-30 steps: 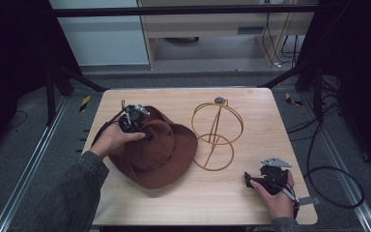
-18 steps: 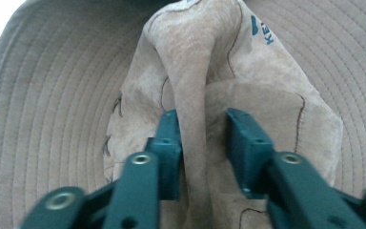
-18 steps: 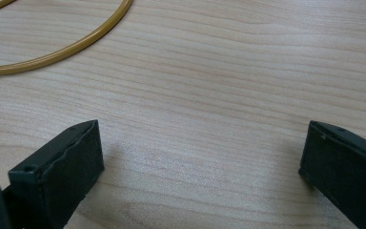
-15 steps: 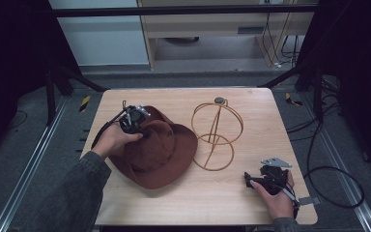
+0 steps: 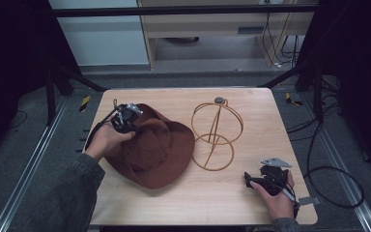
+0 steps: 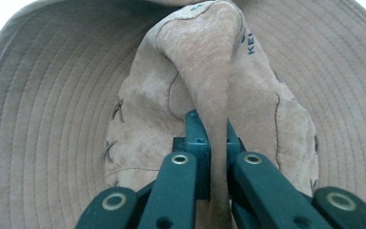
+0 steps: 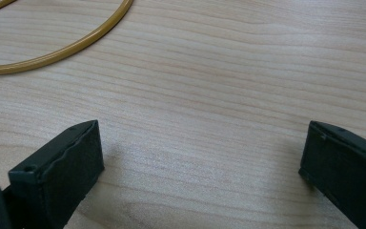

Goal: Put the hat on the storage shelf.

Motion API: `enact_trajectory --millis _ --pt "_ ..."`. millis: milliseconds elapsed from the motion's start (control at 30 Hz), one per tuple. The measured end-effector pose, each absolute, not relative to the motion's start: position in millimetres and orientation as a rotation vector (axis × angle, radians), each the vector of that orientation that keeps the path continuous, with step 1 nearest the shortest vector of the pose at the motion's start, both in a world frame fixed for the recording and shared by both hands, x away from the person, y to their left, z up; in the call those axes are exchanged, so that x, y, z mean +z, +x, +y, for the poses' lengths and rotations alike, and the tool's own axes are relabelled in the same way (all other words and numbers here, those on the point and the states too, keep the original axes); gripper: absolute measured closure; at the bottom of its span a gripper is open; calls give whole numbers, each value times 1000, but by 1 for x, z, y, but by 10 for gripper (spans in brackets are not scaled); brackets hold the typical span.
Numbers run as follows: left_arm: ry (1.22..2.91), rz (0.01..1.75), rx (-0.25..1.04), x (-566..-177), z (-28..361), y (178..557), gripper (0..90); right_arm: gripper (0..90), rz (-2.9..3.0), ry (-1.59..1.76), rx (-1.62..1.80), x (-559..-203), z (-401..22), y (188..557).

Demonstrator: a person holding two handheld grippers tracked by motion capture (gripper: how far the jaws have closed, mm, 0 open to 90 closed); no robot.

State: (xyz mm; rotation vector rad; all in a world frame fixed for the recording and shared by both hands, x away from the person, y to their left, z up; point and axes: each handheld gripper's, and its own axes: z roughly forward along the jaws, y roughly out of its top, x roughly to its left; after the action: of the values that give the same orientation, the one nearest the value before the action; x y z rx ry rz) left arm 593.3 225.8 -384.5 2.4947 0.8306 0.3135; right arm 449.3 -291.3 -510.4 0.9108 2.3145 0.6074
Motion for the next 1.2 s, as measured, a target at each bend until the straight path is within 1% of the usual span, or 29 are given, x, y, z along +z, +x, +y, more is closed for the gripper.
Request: enact_trajectory --millis 267,800,1067,1200 --pt "2473 807 341 -372 235 583 885 7 2314 911 607 -510 -291 449" --pt "2472 704 399 -332 252 541 886 7 2315 911 608 -510 -291 449" --pt "2448 690 389 -317 267 523 886 7 2314 912 610 -510 -291 450" --pt "2407 698 392 -311 273 518 886 7 2315 912 610 -510 -291 450"
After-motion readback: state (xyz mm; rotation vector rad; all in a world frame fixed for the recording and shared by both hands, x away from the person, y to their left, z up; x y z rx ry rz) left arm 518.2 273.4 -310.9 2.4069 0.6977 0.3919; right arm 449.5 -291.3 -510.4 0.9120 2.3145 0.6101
